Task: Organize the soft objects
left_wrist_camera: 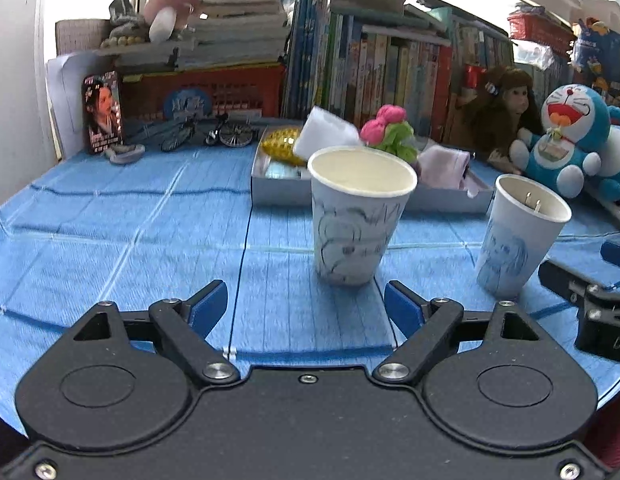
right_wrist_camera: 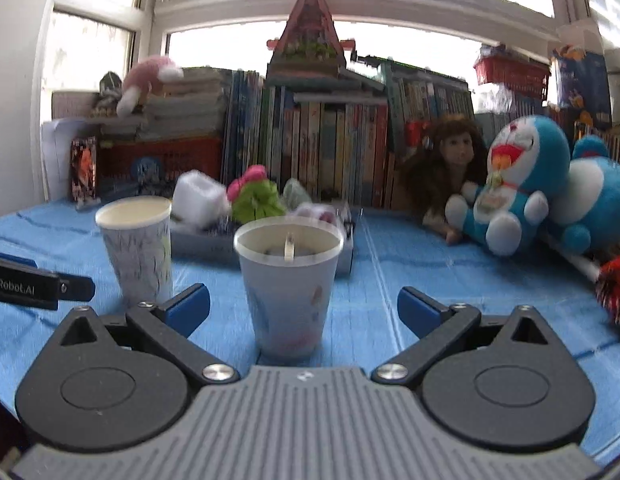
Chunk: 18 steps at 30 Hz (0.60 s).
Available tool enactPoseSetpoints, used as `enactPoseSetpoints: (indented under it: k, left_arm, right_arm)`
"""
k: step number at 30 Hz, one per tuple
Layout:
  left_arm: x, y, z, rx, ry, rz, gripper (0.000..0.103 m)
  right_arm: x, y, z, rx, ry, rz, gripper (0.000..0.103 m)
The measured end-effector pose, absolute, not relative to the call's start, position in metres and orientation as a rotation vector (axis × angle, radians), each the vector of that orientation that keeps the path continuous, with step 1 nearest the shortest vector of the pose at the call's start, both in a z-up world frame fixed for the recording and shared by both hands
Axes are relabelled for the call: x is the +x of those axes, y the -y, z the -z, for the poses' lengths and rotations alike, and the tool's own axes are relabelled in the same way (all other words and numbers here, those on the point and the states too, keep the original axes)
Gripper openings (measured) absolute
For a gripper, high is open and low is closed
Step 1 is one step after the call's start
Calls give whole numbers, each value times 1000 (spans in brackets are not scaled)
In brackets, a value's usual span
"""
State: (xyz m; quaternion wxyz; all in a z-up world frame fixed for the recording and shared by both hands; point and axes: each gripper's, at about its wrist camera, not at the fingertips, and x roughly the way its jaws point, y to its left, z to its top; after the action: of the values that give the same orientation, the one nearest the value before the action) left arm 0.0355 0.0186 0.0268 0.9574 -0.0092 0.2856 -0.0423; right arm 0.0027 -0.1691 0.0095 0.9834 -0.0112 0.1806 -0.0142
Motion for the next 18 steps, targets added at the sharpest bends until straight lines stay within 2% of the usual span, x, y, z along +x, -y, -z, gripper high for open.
enactPoseSetpoints:
  k: [18]
  left_arm:
    - [37,-9,9,18,-608,47,91]
  right_arm:
    - [12,159,34,-36,-464,36,103]
